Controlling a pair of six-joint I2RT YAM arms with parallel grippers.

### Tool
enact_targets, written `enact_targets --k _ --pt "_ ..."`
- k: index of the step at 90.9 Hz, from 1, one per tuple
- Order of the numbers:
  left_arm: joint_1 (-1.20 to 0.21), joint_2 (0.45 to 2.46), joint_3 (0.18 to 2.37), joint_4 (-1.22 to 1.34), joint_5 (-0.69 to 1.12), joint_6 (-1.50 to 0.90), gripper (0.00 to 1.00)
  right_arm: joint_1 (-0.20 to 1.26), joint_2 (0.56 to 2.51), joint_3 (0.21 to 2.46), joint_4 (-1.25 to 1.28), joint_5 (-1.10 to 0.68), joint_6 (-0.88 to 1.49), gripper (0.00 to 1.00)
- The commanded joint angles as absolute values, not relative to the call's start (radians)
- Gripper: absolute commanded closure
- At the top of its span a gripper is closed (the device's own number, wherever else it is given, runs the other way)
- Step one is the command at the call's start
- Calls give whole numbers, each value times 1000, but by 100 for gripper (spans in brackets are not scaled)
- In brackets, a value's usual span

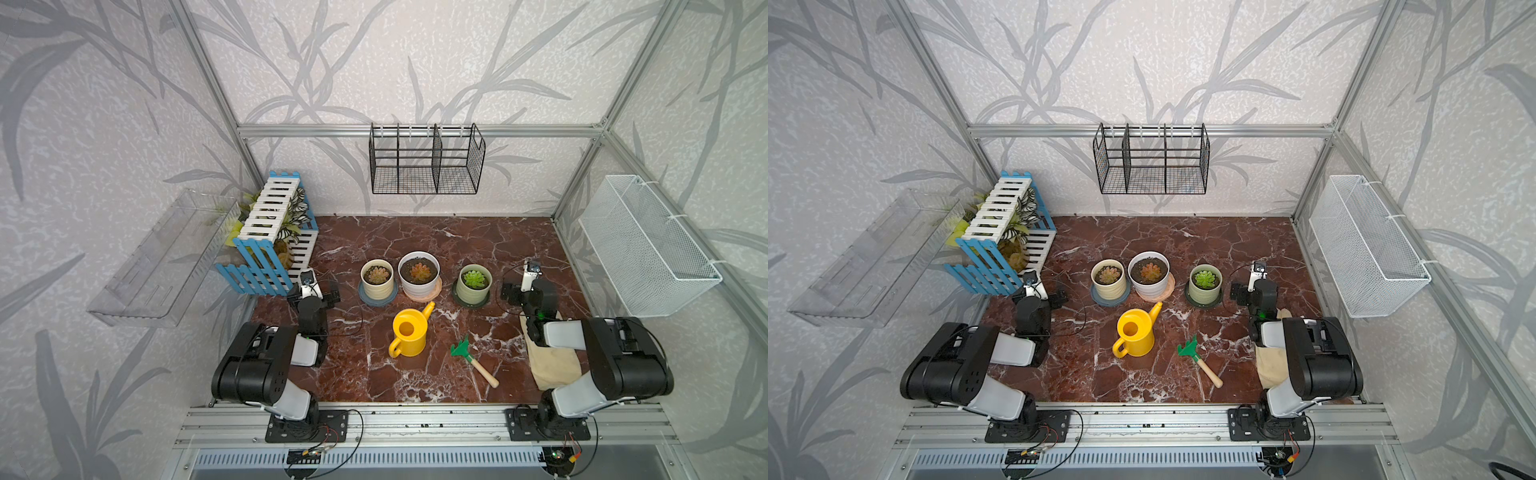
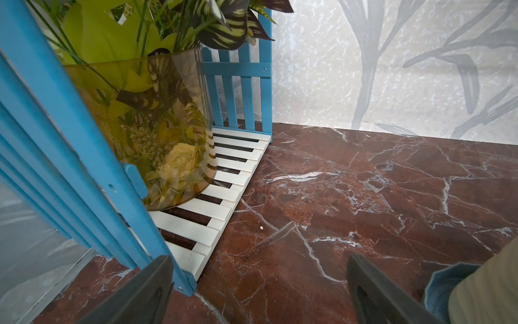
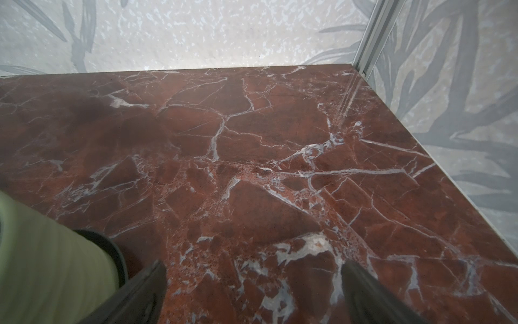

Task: Water the succulent around the soil edge
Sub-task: Pick up the watering can from the center of the board.

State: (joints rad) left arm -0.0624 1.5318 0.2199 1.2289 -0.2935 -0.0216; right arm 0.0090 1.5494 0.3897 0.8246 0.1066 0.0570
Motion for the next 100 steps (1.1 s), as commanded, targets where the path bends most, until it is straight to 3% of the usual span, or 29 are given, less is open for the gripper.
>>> enact_targets --k 1,71,83,100 --pt "-58 1525 231 1256 -289 -26 0 5 1535 410 819 98 54 1" --pt "-59 1513 242 1269 -300 -19 0 1 1501 420 798 86 50 1" --pt "-57 1403 451 789 -388 -76 0 8 1383 568 366 116 126 1" --pt "-57 1304 516 698 -391 -121 0 61 1324 605 267 159 159 1"
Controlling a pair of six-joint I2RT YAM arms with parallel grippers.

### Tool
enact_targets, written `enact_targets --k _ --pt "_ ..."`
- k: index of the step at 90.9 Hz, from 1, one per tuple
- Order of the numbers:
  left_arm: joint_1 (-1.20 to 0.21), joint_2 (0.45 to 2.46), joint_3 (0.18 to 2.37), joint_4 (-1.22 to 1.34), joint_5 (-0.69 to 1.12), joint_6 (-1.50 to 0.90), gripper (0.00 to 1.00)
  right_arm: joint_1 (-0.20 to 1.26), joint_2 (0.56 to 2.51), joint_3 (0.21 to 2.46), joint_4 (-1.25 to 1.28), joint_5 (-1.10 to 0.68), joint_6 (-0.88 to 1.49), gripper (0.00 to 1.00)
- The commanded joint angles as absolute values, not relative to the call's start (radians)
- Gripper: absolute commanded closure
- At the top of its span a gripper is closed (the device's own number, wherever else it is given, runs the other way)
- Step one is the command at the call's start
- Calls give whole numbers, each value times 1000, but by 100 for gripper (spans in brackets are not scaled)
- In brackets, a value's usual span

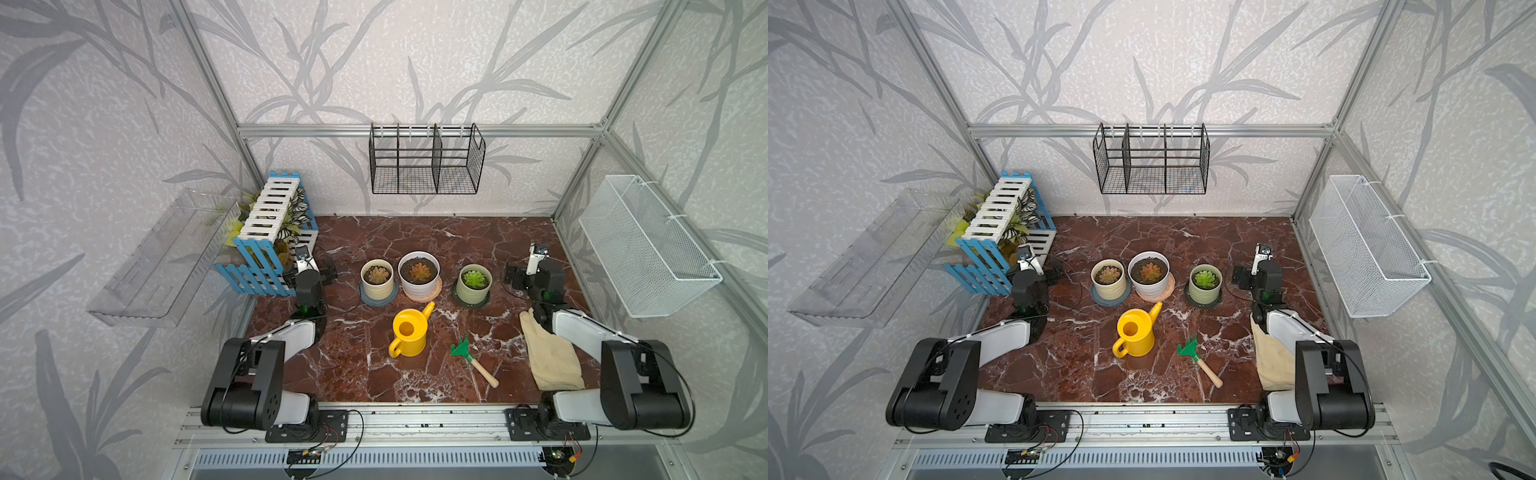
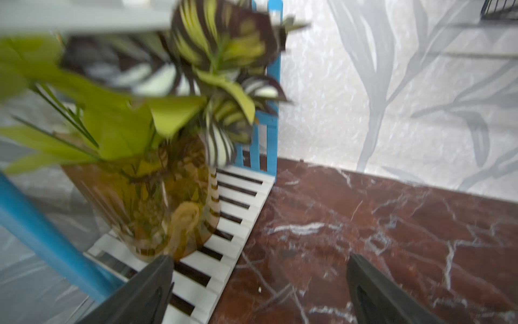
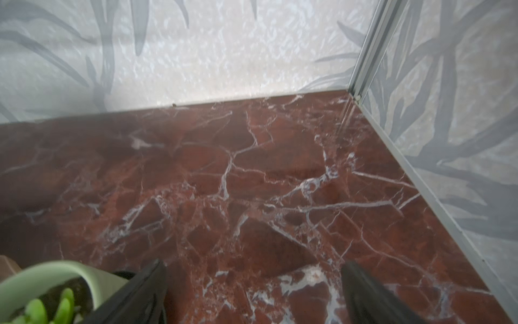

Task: Water the succulent around the soil edge
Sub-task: Pick up the watering can from the center of the board.

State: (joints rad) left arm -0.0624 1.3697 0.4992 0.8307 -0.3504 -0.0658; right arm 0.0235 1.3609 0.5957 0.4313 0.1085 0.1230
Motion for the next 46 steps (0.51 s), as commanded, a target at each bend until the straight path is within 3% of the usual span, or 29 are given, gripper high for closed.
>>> enact_targets --k 1,14,23,30,35,46 --pt "-58 1297 515 702 -395 -125 0 67 1319 608 262 167 157 1" --pt "-43 1261 538 704 -476 -300 0 139 1282 652 205 280 153 1" --pt "-27 1276 618 608 -433 -449 0 138 1280 671 170 432 420 1" --pt "-24 1284 702 405 -512 -664 0 130 1278 711 -7 538 699 1" --pt "-12 1289 734 340 -499 -710 0 100 1280 711 -17 457 753 1" --pt "-6 1272 687 444 -356 -717 0 80 1277 673 30 330 794 1"
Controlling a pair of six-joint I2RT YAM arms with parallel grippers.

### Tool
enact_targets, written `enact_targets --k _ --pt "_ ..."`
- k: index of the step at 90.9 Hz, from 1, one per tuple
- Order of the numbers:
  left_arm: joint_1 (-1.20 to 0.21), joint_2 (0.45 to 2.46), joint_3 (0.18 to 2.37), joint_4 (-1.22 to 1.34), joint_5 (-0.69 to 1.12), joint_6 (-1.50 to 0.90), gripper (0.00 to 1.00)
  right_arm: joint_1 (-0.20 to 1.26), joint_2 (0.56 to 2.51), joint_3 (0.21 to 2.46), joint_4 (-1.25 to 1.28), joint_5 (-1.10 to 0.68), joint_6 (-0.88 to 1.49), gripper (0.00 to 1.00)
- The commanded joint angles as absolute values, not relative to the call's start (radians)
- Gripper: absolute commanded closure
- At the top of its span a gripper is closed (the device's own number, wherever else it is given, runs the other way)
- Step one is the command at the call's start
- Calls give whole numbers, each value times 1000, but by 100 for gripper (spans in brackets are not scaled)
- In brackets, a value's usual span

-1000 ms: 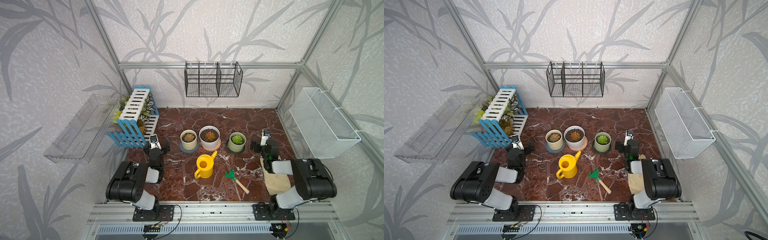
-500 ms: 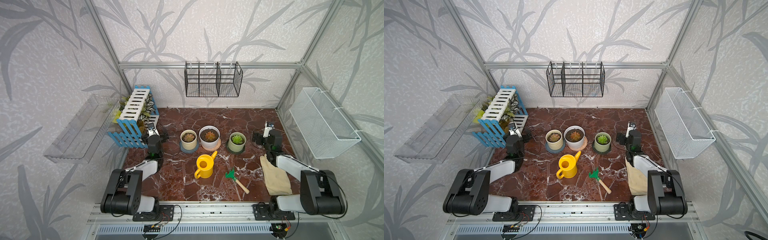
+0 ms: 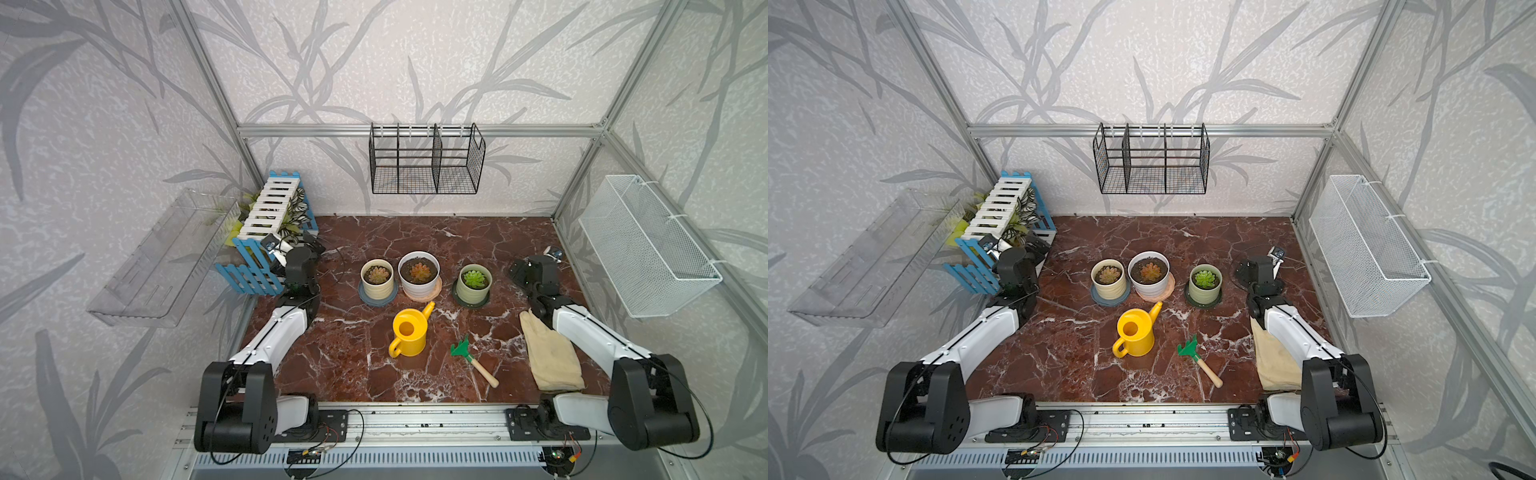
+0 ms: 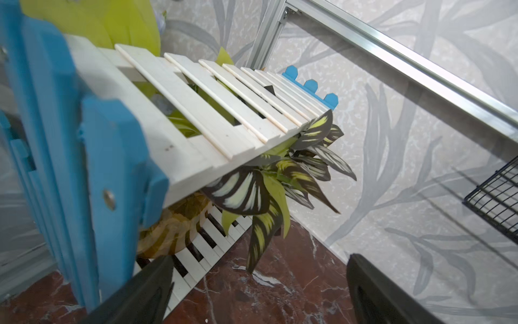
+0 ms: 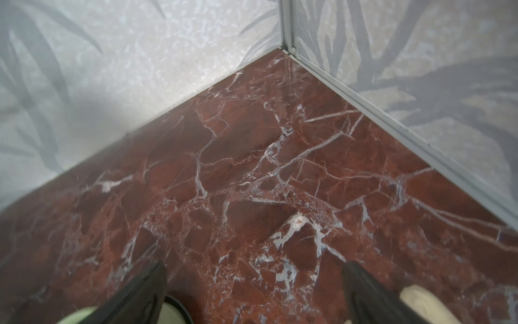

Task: Water the succulent around the soil edge
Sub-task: Pick up the watering can from the center of the board.

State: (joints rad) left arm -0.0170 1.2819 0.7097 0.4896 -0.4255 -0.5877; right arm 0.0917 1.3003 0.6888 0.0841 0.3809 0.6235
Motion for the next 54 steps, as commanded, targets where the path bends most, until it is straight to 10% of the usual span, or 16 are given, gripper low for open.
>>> enact_targets --k 1,54 --pt "-6 1268 683 450 -348 -722 0 81 1275 673 33 313 784 1" --pt "-228 1049 634 359 -8 -761 0 486 983 571 -151 43 576 3"
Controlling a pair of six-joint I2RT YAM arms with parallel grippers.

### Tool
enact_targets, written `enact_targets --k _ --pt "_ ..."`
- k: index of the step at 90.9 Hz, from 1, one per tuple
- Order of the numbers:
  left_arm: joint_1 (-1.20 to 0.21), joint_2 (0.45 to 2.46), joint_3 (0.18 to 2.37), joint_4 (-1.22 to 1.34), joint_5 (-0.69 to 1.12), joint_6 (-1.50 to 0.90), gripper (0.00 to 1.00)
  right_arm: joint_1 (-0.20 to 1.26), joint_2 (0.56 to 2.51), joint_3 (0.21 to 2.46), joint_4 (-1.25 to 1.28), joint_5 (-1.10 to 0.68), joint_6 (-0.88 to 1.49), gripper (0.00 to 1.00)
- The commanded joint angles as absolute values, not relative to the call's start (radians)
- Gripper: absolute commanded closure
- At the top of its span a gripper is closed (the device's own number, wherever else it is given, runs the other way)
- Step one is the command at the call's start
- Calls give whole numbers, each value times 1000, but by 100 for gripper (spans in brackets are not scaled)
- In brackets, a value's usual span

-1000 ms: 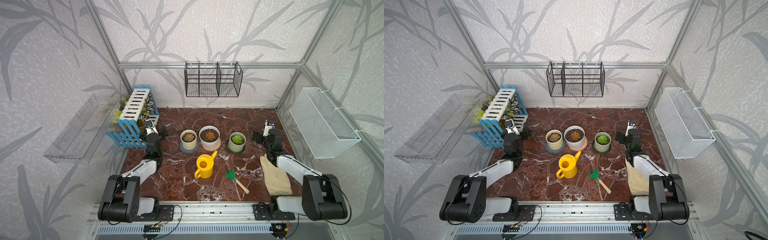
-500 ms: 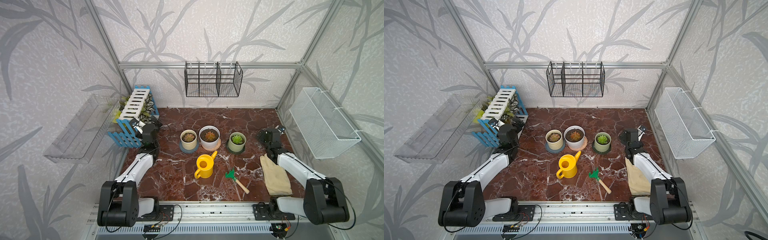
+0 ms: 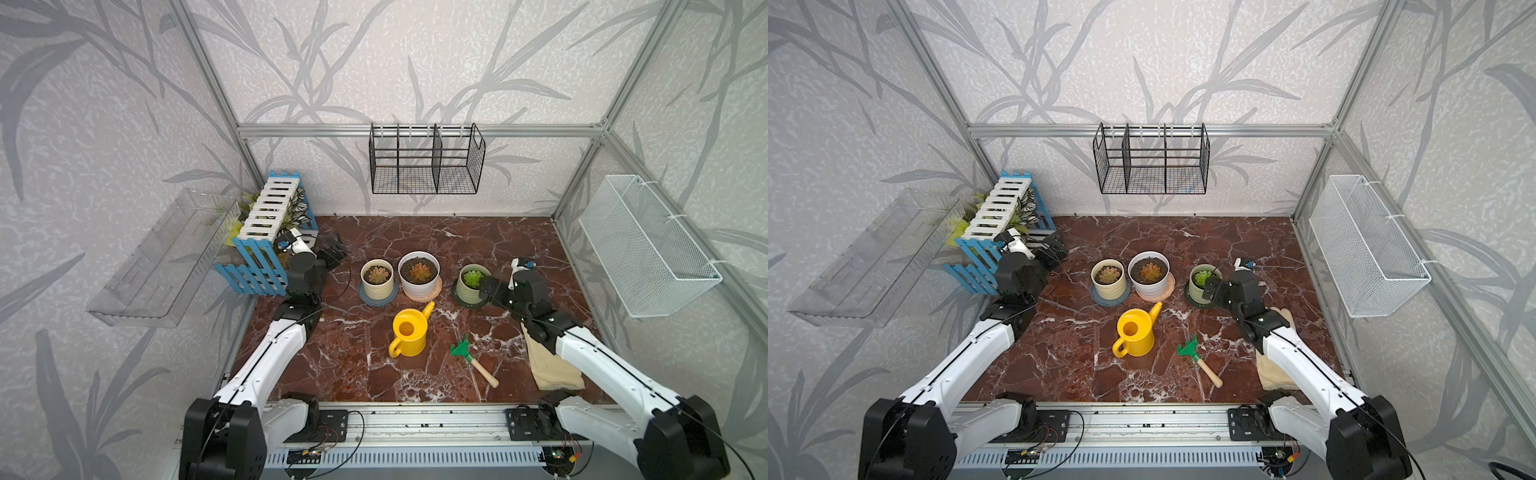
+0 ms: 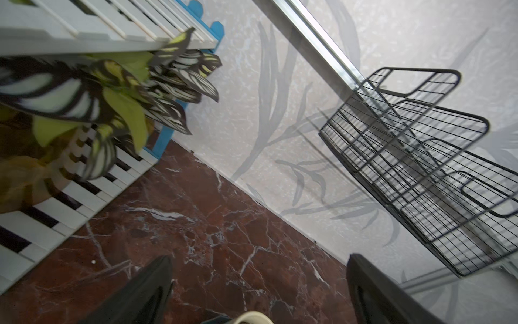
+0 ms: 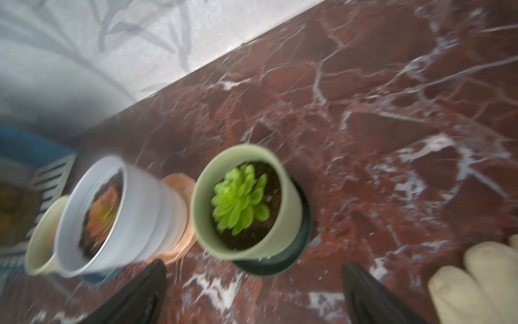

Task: Water the succulent around the soil edge
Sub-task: Pick up the watering can from the center of the board.

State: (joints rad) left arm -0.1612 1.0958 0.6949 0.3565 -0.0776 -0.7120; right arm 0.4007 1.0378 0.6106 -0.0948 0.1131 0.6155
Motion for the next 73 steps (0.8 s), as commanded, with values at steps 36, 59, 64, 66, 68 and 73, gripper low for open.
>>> enact_targets --k 36,59,64,66,68,73 --pt "-633 769 359 301 -46 -634 0 687 925 508 -93 79 550 4" --pt "-838 571 155 248 -161 -601 7 646 940 588 -146 172 544 4" --pt "-877 535 127 237 -190 -593 9 597 941 592 -142 146 551 4" --pt "-892 519 120 229 -215 -589 10 573 943 591 -141 129 560 4" --pt "-907 505 114 223 -227 -582 11 549 943 589 -136 109 568 4" --pt "-938 477 105 207 -256 -560 13 488 946 578 -113 55 584 4"
